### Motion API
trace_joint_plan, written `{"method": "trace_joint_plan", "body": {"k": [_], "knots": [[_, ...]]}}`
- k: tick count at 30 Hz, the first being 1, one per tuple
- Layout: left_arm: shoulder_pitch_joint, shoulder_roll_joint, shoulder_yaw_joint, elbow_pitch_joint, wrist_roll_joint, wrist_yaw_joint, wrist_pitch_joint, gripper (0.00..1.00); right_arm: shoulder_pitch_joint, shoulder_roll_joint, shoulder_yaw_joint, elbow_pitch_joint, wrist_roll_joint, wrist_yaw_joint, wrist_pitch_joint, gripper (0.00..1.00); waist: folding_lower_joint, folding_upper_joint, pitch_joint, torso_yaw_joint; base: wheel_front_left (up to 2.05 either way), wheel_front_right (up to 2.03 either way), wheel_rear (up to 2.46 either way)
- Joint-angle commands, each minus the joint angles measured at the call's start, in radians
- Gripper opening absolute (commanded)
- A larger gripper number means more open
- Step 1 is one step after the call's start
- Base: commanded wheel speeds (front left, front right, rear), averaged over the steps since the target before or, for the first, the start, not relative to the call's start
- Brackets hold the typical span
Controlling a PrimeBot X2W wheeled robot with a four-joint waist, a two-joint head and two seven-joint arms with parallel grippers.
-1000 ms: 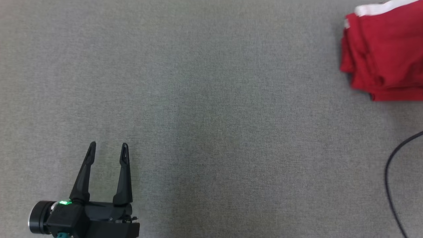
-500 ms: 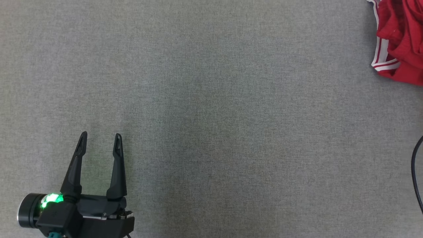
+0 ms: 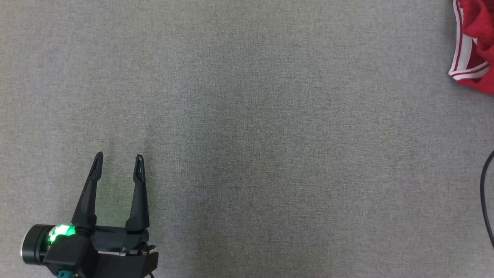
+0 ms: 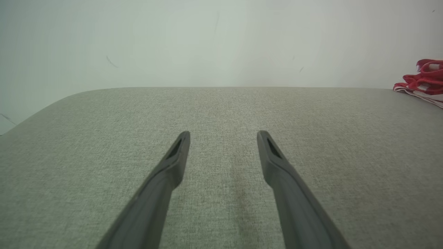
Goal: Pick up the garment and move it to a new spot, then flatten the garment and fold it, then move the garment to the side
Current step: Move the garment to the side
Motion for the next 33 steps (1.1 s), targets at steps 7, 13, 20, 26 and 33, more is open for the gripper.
{"method": "trace_joint_plan", "body": {"k": [7, 13, 20, 26, 33], "knots": [[-0.010, 0.002, -0.001, 0.009, 0.009, 0.007, -0.001, 1.00, -0.033, 0.013, 0.008, 0.057, -0.019, -0.001, -0.030, 1.00, 0.0000, -0.0001, -0.011, 0.003, 0.00, 0.00, 0.00], [-0.003, -0.003, -0.001, 0.024, -0.003, 0.010, -0.001, 1.00, -0.048, 0.053, -0.039, 0.063, 0.022, -0.001, -0.073, 1.00, 0.0000, -0.0001, -0.048, 0.000, 0.00, 0.00, 0.00], [0.031, -0.009, 0.003, 0.057, -0.029, 0.014, -0.001, 1.00, -0.009, 0.100, -0.147, -0.048, 0.101, -0.001, -0.089, 1.00, 0.0000, -0.0001, -0.119, -0.008, 0.00, 0.00, 0.00], [0.060, -0.013, 0.019, 0.081, -0.057, 0.017, -0.001, 1.00, 0.107, 0.143, -0.309, -0.214, 0.062, -0.001, -0.088, 1.00, 0.0000, -0.0001, -0.195, -0.017, 0.00, 0.00, 0.00], [0.112, -0.019, 0.041, 0.113, -0.071, 0.014, -0.001, 1.00, 0.385, 0.291, -0.556, -0.419, -0.047, -0.001, -0.088, 1.00, 0.0000, -0.0001, -0.307, -0.027, 0.00, 0.00, 0.00]]}}
